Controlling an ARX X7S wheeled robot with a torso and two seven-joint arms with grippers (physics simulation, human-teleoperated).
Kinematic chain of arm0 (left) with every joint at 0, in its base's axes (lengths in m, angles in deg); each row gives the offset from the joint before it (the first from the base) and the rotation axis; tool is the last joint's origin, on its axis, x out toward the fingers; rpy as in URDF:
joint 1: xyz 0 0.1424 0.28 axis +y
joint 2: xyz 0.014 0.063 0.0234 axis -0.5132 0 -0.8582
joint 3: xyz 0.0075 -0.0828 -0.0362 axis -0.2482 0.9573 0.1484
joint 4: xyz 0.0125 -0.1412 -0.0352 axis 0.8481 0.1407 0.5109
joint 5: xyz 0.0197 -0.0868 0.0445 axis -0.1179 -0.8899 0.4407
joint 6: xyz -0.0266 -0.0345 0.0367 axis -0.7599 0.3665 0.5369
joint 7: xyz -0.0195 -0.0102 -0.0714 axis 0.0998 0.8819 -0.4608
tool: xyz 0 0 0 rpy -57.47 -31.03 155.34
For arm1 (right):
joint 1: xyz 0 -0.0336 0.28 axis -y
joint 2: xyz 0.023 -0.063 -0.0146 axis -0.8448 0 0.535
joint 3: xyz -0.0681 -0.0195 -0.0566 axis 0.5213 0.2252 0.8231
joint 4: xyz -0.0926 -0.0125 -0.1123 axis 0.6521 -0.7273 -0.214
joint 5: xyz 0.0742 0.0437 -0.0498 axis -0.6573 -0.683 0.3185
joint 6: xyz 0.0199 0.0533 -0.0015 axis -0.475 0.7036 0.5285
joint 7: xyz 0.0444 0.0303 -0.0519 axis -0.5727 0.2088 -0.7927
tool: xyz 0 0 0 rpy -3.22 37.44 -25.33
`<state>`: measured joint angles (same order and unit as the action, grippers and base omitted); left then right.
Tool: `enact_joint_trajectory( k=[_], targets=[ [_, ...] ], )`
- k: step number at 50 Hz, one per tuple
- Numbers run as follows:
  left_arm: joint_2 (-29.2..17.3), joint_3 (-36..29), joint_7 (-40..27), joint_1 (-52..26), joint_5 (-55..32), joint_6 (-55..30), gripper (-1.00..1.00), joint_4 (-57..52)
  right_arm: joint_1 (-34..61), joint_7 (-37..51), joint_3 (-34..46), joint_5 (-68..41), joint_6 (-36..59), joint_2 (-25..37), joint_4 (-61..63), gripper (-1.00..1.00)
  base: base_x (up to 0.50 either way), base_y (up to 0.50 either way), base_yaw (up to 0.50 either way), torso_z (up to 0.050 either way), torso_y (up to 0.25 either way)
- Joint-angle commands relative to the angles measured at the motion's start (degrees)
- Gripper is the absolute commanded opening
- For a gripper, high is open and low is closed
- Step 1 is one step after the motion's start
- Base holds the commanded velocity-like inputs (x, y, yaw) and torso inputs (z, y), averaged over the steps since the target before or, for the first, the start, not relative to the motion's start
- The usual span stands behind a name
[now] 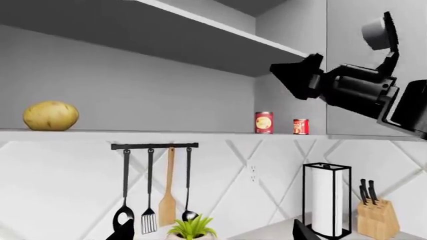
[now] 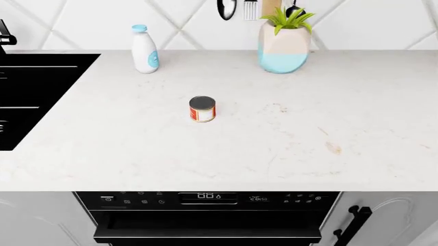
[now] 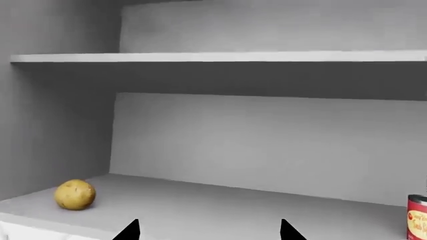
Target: Pick the cans from the counter and place them in their designated side in the cabinet.
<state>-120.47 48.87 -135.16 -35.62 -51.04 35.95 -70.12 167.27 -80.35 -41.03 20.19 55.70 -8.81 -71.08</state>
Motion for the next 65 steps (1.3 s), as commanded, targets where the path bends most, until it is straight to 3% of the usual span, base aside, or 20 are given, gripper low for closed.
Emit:
enact_joint_trajectory(
  k=[1,6,12,28,33,39,46,65],
  targets=[
    [0.1,0.3,1.3,1.5,1.2,0.2,1.0,0.1,0.1,-19.8,-0.5,-0.7,0.1,4.1,10.6,1.0,0.0,0.0,0.0,0.0,0.0],
    [0.2,0.5,1.9,2.3,1.7,0.4,1.0,0.0,0.1,-35.6,-0.2,1.6,-2.6,4.1,10.7,1.0,0.0,0.0,0.0,0.0,0.0],
    [0.4,0.7,2.7,3.4,2.5,0.7,1.0,0.1,0.1,-43.1,0.4,6.9,-4.1,4.8,7.1,1.0,0.0,0.0,0.0,0.0,0.0],
    [-0.4,1.3,2.5,4.9,2.2,1.5,1.0,-0.6,0.1,-42.4,3.4,15.1,-15.5,3.9,-17.2,1.0,0.0,0.0,0.0,0.0,0.0],
    [-0.4,1.3,2.6,5.0,2.4,1.6,1.0,-0.6,-4.2,-44.3,7.2,13.7,-15.9,3.2,-17.2,1.0,0.0,0.0,0.0,0.0,0.0],
    [-0.5,1.3,2.4,4.8,2.2,1.7,1.0,-0.7,-18.5,-51.7,9.5,15.4,-0.3,2.9,11.3,1.0,0.0,0.0,0.0,0.0,0.0],
    [-0.9,1.3,2.2,4.9,1.9,1.8,1.0,-1.0,-25.2,-54.9,13.2,16.5,5.8,2.1,23.2,1.0,0.0,0.0,0.0,0.0,0.0],
    [-1.8,2.9,2.5,8.0,1.9,3.2,1.0,-2.6,-33.6,-54.5,16.9,17.0,10.8,1.0,29.3,1.0,0.0,0.0,0.0,0.0,0.0]
  ],
)
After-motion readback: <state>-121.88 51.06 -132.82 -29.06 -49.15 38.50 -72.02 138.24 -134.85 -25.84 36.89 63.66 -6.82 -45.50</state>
